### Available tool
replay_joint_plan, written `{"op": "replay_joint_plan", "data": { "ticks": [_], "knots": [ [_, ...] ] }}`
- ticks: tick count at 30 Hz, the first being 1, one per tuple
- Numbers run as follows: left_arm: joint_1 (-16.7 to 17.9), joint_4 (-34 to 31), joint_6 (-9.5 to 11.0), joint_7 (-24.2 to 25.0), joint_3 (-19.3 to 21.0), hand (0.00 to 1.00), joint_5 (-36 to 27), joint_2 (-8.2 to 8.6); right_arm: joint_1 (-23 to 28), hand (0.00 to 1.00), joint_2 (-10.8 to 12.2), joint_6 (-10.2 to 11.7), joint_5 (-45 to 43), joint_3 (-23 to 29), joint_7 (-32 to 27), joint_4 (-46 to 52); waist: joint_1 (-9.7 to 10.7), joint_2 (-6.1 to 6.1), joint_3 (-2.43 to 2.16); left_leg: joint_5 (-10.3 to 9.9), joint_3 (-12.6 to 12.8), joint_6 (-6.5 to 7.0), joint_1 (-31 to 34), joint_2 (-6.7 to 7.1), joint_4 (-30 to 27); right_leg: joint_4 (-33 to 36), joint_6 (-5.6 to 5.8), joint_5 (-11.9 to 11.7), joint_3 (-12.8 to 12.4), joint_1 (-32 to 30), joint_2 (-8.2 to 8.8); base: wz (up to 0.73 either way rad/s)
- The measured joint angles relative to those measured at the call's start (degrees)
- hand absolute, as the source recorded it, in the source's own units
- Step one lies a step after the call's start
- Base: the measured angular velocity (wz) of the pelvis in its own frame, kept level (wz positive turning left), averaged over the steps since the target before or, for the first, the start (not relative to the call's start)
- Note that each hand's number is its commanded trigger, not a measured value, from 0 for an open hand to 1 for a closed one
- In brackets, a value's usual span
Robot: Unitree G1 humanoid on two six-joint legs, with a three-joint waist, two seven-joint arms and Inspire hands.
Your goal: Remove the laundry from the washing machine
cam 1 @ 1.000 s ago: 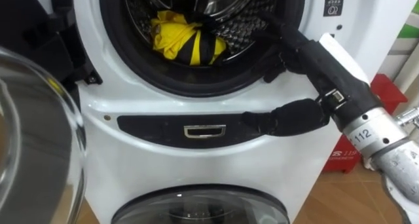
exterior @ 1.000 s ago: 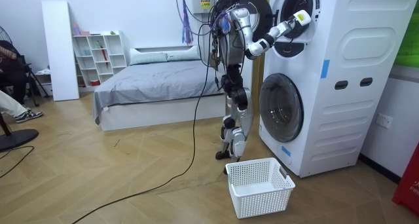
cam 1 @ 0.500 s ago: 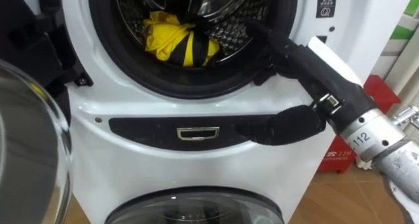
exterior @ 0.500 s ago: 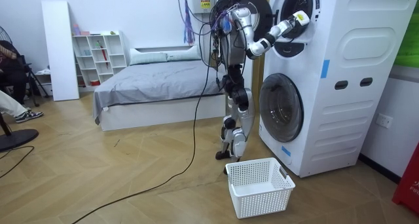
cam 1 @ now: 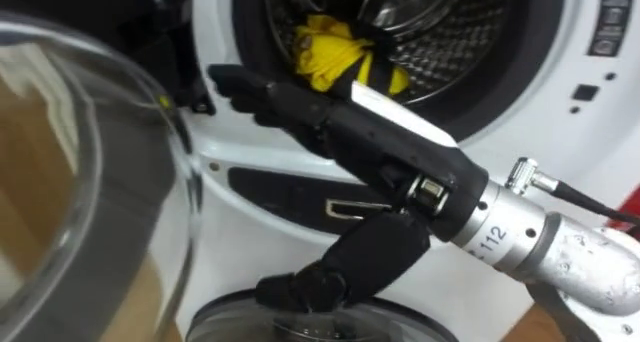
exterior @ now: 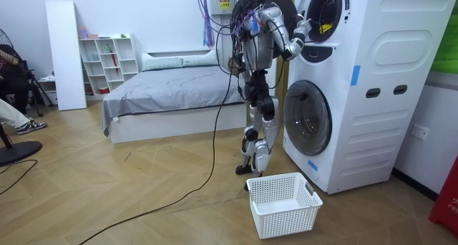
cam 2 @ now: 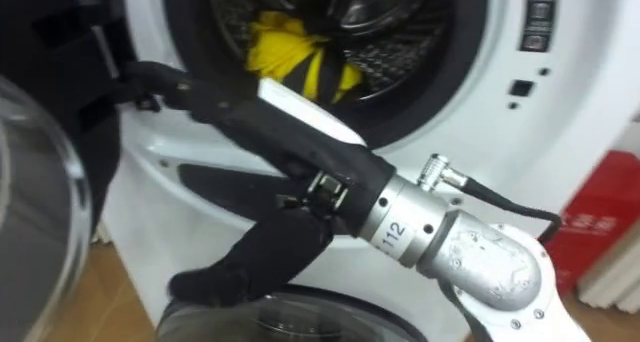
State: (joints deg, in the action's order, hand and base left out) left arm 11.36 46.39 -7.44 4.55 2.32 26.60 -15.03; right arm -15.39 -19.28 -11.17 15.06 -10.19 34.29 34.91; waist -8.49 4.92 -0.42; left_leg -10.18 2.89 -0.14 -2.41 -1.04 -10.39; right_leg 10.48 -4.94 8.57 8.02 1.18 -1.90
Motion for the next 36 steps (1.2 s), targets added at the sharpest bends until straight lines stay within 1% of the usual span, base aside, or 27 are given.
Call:
{"op": "replay_joint_plan", "data": {
  "ticks": [4,8,11,15,17,19,20,22,26,29,32,34,36],
  "knots": [
    [-0.2,-0.1,0.0,0.0,0.0,0.00,0.0,0.01,-0.3,0.00,0.0,0.3,0.9,0.0,0.1,0.0,0.3,-0.28,0.17,0.0,0.0,-0.01,0.1,0.01,0.1,-0.3,0.01,0.0,0.1,0.2,-0.02,0.00],
    [-0.7,-0.2,0.0,0.0,0.0,0.00,0.0,0.02,-0.3,0.00,-0.3,1.4,0.8,0.1,0.1,0.0,0.6,-0.63,0.39,-0.1,0.0,-0.07,0.2,-0.02,0.0,-0.9,-0.02,0.0,0.1,0.5,-0.08,0.00],
    [-0.7,-0.2,0.1,-0.2,0.0,0.00,0.1,0.40,-0.3,0.00,-0.3,1.9,-1.7,0.2,-0.1,0.0,0.8,-1.07,0.55,-0.1,0.0,-0.04,0.1,0.01,0.0,-0.9,-0.03,0.0,0.3,0.4,0.00,0.00],
    [-0.6,0.4,0.4,-1.4,0.0,0.00,0.1,0.71,-0.3,0.00,-0.6,2.0,-4.1,1.3,-1.8,0.2,1.6,-1.48,0.43,-0.1,-0.5,-0.04,0.2,0.07,0.0,-1.0,-0.06,0.1,0.7,0.4,0.05,0.06],
    [-0.5,1.2,0.5,-1.9,0.4,0.00,0.2,0.91,-0.3,0.00,-0.5,2.4,-4.7,2.9,-2.6,0.3,2.0,-1.77,0.40,-0.1,-0.5,-0.04,0.2,0.09,0.0,-1.0,-0.03,0.2,0.9,0.3,0.11,0.00],
    [-0.4,2.1,0.4,-1.9,1.1,0.00,0.2,1.21,0.3,0.00,-0.5,3.2,-4.8,5.2,-4.7,1.1,2.3,-2.14,0.30,-0.1,-0.5,-0.04,0.2,0.10,0.0,-0.9,-0.03,0.2,0.9,0.4,0.15,0.00],
    [-0.2,2.1,0.4,-1.9,1.6,0.00,0.2,1.40,1.2,0.00,-0.4,4.1,-4.9,6.1,-5.7,1.5,2.6,-2.30,0.26,-0.1,-0.5,-0.04,0.2,0.10,-0.1,-0.9,-0.03,0.2,0.9,0.4,0.15,0.00],
    [0.2,2.2,0.4,-2.0,2.2,0.00,0.2,1.66,2.2,0.00,-0.4,4.3,-5.0,7.3,-6.8,1.8,3.2,-2.54,0.09,-0.1,-0.5,-0.04,0.3,0.11,-0.2,-0.9,-0.02,0.2,0.9,0.4,0.17,0.00],
    [0.7,2.2,0.4,-2.6,2.2,0.00,0.2,2.13,2.4,0.00,-0.4,4.3,-6.5,8.4,-9.0,1.8,4.5,-3.18,-0.19,-0.1,-0.5,-0.04,0.2,0.10,-0.3,-0.8,-0.03,0.2,0.8,0.4,0.16,0.00],
    [0.7,2.1,0.4,-2.7,2.1,0.00,0.2,2.62,2.4,0.00,-0.5,4.3,-7.1,9.4,-11.1,1.8,5.1,-3.19,-0.21,-0.1,-0.5,-0.04,0.1,0.09,-0.3,-0.9,-0.04,0.2,0.8,0.6,0.14,0.00],
    [0.6,2.1,0.4,-2.7,2.0,0.00,0.2,2.74,2.3,0.00,-0.5,4.3,-8.8,9.4,-13.1,1.5,5.1,-3.18,-0.20,-0.1,-0.6,-0.04,0.1,0.11,-0.3,-0.9,-0.04,0.2,0.9,0.7,0.15,0.00],
    [0.1,2.1,0.2,-2.7,2.0,0.00,0.2,2.75,1.9,0.00,-0.5,4.3,-11.6,9.2,-14.9,0.1,5.0,-3.10,-0.13,-0.1,-1.4,-0.02,0.3,0.27,-0.4,-0.9,0.00,0.2,1.5,0.8,0.30,0.11],
    [-0.5,2.1,0.1,-2.6,2.0,0.00,0.2,2.82,0.9,0.00,-0.5,4.1,-13.0,9.1,-16.2,-1.8,4.8,-2.99,0.04,-0.1,-1.5,-0.01,0.3,0.36,-0.4,-0.9,0.03,0.2,1.8,0.8,0.36,0.09]
  ]
}}
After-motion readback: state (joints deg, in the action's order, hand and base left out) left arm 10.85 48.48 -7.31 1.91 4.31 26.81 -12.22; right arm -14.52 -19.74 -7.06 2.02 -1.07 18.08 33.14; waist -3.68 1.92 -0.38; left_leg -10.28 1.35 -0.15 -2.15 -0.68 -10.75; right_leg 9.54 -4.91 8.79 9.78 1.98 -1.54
